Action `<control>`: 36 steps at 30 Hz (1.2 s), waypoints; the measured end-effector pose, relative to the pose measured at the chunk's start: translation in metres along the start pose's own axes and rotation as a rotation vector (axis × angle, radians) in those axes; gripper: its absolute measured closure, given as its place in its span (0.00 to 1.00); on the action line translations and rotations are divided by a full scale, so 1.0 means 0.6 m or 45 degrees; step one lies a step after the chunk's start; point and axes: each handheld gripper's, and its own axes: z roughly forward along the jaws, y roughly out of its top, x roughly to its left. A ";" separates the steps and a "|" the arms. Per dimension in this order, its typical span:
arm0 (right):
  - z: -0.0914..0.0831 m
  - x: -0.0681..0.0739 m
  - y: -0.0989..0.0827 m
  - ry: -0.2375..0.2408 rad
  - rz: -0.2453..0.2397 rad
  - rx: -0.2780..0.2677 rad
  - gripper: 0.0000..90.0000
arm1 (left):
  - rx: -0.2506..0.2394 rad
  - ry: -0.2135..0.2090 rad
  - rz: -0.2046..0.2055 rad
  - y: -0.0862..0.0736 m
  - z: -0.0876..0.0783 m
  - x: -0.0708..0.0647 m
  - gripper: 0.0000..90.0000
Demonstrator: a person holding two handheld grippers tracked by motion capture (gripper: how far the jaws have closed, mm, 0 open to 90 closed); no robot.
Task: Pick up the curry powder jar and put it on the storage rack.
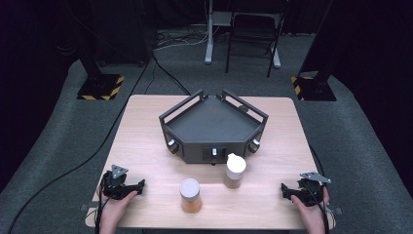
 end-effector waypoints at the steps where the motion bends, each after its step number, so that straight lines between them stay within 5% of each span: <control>1: 0.000 0.000 0.000 0.000 0.000 0.000 0.00 | 0.000 -0.004 0.003 0.000 0.000 0.001 0.07; 19: 0.000 0.000 0.000 0.002 -0.003 0.001 0.00 | 0.000 -0.009 -0.004 0.002 0.001 0.004 0.06; 23: 0.000 0.000 0.000 0.002 -0.002 0.000 0.00 | -0.028 -0.057 -0.056 -0.006 -0.002 0.019 0.07; 36: 0.000 0.000 0.000 0.002 -0.003 0.001 0.00 | -0.154 -0.181 -0.084 -0.023 -0.032 0.041 0.08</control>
